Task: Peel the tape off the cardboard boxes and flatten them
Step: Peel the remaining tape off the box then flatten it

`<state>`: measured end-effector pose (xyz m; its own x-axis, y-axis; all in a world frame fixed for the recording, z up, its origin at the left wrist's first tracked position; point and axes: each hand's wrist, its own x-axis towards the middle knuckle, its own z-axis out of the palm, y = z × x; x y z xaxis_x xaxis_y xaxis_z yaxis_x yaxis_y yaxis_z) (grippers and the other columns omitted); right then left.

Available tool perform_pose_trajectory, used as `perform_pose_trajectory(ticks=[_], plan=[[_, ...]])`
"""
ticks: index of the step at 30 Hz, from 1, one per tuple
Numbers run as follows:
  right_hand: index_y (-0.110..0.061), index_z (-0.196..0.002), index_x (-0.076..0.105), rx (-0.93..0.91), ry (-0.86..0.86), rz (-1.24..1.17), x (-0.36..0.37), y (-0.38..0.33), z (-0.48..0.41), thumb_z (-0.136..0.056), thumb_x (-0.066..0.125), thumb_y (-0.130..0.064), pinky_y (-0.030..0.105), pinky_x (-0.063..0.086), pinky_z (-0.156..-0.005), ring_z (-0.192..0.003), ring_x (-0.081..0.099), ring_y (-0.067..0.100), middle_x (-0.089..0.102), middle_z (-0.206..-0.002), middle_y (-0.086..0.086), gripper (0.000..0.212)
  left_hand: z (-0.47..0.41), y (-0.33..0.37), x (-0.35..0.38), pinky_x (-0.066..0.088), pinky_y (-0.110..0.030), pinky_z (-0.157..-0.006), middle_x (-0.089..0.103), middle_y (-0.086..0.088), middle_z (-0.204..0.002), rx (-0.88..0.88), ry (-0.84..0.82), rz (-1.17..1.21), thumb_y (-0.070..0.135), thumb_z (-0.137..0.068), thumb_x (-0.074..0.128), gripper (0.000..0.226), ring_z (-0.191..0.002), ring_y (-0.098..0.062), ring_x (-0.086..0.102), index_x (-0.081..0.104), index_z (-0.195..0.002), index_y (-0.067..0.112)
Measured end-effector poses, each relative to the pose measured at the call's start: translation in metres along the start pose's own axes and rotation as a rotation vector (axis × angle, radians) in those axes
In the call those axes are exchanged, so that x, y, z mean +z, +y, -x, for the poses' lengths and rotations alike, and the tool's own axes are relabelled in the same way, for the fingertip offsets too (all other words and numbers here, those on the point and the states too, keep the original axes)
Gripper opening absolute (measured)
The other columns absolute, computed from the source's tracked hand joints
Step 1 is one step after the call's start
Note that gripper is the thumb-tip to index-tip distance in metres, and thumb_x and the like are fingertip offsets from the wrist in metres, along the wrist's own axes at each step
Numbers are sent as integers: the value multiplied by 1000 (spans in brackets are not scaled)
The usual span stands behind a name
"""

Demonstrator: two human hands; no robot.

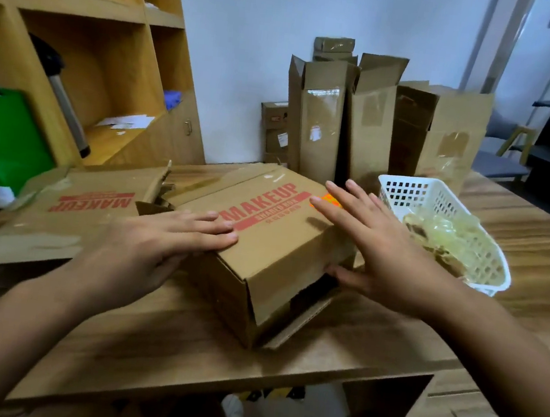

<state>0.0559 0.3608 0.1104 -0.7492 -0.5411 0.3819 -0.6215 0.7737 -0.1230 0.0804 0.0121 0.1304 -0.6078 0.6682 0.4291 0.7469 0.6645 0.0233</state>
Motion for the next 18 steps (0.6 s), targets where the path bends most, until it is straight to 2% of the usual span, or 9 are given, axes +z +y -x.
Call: perform_pose_trajectory(ticks=[3,5,8,11,15,18], plan=[[-45,-158,-2,-21,-123,88,2,-2,-8,-83,77,-42,32,-12,-124,-153,-20,8,-12,-167,-15,108,8,1,6,42,-34,-113,54,13,-147,-15,56,-53,11,-98,47,48,-139,-5,46,57,-141,29],[-45,-158,-3,-24,-104,129,6,-2,-8,-84,75,-42,34,-10,-124,-154,-15,9,-4,-168,-14,107,13,1,10,45,-35,-112,53,11,-148,-52,88,-95,12,-99,48,48,-140,-6,46,56,-143,28],[-41,-158,11,-29,-30,130,8,-6,-4,-84,73,-42,43,6,-127,-155,8,14,17,-166,-8,97,16,2,17,41,-40,-116,48,8,-153,-154,80,-157,11,-95,47,56,-145,-9,40,49,-149,27],[-36,-155,27,-30,35,148,10,-11,2,-81,72,-44,51,23,-123,-150,28,21,31,-161,-1,87,16,10,20,28,-38,-121,38,6,-159,-258,60,-192,10,-90,45,67,-150,-9,27,38,-155,23],[-32,-156,29,-22,81,201,12,-18,7,-78,71,-48,50,28,-120,-146,36,27,36,-159,4,90,14,37,16,10,-29,-125,23,4,-165,-259,22,-168,26,-92,34,68,-154,-4,12,27,-159,19],[-29,-157,29,-26,86,226,11,-25,5,-77,67,-50,49,30,-119,-144,39,29,38,-158,6,91,16,55,21,10,-30,-126,15,6,-168,-214,-18,-164,45,-104,29,63,-154,-2,5,18,-161,21]])
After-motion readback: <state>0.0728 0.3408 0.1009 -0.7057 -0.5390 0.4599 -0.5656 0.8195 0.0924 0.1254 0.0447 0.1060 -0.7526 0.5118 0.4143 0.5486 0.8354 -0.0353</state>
